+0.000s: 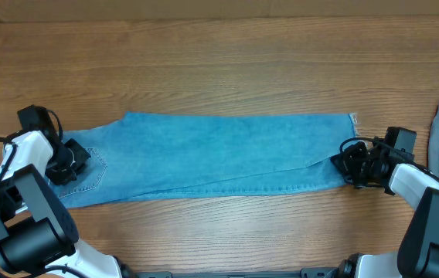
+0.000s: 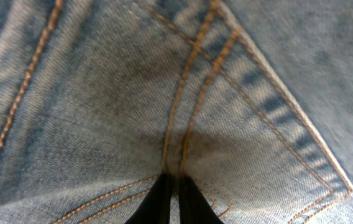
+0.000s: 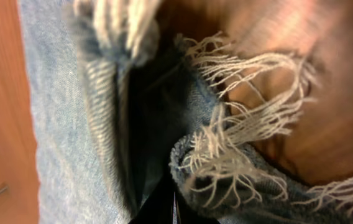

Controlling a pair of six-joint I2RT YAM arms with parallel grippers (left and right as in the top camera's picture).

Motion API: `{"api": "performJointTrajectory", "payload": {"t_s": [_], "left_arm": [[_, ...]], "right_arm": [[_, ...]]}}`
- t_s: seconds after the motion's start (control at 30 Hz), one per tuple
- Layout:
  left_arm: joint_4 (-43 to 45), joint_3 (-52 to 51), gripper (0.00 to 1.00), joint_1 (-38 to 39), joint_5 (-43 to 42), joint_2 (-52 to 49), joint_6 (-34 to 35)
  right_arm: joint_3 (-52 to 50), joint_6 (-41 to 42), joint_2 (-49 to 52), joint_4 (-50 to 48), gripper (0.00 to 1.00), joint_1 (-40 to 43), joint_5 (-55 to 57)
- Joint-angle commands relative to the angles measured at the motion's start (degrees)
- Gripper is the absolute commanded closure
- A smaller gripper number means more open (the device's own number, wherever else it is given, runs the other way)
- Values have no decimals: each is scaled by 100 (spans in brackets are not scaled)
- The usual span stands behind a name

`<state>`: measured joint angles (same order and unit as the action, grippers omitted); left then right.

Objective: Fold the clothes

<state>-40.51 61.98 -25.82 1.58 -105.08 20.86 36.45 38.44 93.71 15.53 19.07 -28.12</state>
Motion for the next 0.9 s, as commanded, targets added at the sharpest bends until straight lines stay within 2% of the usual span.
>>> {"api": "performJointTrajectory", "payload": {"t_s": [0.0, 0.13, 0.33, 0.5, 0.67, 0.7, 0.77, 0.8, 0.87], "left_arm": [[518, 101, 90, 391, -323, -503, -111], [944, 619, 89, 868, -527, -863, -177], [946, 1926, 89, 1484, -562, -1425, -61], [835, 2938, 89, 1648, -581, -1790, 372], [581, 3803, 88, 1648, -935, -1917, 356], [385, 3998, 88, 1648, -942, -1910, 278], [-107, 4433, 86, 1646, -949, -1893, -168], [-409, 4680, 83, 1641, -852, -1884, -424], [-1123, 5272, 69, 1602, -533, -1873, -774]], "right_arm": [[-339, 63, 470, -212, 93, -37, 654], [-337, 66, 470, -737, 93, -83, 483], [-334, 59, 470, -1613, 90, -227, 487], [-319, 103, 470, -2267, 89, -240, 474], [-118, 17, 470, -2382, 89, -229, 695], [-79, -68, 470, -2380, 86, -221, 664], [9, -422, 468, -2352, 69, -184, 483], [68, -619, 466, -2302, 66, -144, 334], [271, -944, 455, -2041, 59, 0, -4]]}}
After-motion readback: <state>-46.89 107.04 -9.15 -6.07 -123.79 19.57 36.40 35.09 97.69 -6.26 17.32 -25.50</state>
